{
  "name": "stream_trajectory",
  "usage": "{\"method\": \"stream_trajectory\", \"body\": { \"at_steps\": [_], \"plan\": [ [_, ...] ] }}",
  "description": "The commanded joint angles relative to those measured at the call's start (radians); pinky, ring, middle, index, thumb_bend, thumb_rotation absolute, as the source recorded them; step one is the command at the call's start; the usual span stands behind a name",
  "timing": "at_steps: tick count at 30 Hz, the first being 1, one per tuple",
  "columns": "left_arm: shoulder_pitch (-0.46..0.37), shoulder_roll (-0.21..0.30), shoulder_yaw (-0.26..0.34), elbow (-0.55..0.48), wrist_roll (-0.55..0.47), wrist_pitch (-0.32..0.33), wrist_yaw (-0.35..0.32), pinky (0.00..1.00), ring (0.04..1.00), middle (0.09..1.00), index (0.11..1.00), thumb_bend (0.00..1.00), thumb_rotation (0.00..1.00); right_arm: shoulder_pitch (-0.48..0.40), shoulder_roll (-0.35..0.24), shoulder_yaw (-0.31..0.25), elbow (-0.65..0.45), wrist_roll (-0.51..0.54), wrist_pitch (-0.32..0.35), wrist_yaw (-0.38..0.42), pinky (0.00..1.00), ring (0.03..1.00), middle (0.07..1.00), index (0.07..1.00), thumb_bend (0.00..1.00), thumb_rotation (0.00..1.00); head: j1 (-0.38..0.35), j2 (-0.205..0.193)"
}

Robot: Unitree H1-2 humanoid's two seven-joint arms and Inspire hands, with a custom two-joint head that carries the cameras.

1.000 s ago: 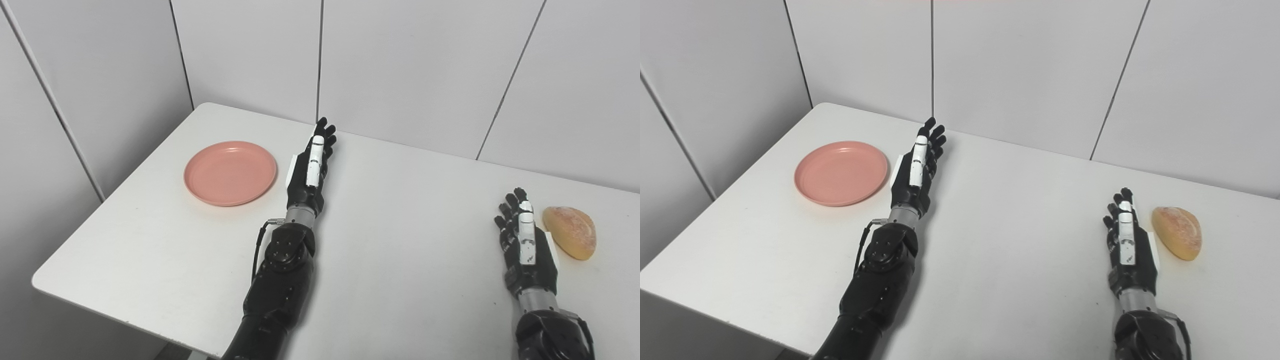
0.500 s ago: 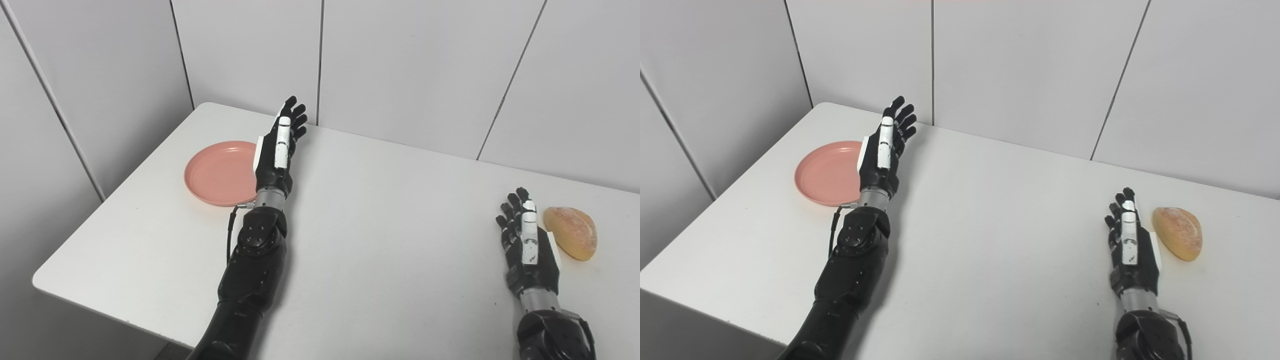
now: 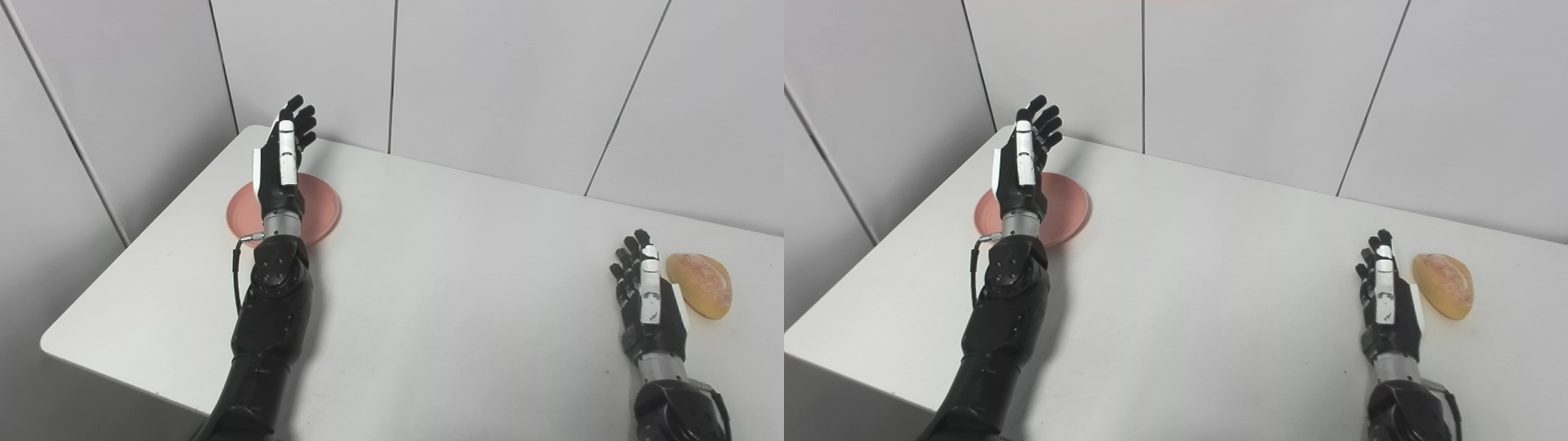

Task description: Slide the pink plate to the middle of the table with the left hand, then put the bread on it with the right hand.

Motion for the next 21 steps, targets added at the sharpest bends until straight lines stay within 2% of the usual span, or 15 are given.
{"method": "stream_trajectory", "body": {
  "at_steps": [1,10,16,21],
  "plan": [
    [-0.038,0.026,0.019,-0.05,-0.006,0.009,0.02,0.82,0.816,0.799,0.794,0.53,1.0,-0.011,0.004,-0.004,0.014,0.003,-0.066,0.004,1.0,1.0,1.0,1.0,0.79,0.94,0.0,0.002],
    [-0.028,0.073,0.09,-0.016,-0.018,0.015,0.051,0.82,0.81,0.793,0.786,0.53,1.0,-0.001,0.002,-0.013,-0.019,0.011,-0.042,-0.001,1.0,1.0,1.0,1.0,0.79,0.91,-0.001,0.008],
    [-0.017,0.114,0.114,0.039,-0.001,-0.006,0.078,0.85,0.829,0.813,0.813,0.52,1.0,0.002,0.003,-0.016,-0.037,0.011,-0.025,-0.009,1.0,1.0,1.0,1.0,0.79,0.9,0.003,0.009],
    [0.0,0.149,0.112,0.091,0.033,-0.025,0.107,0.85,0.843,0.83,0.834,0.52,1.0,-0.002,0.0,-0.013,-0.029,0.009,-0.03,-0.006,1.0,1.0,1.0,1.0,0.78,0.91,0.003,0.007]
  ]
}}
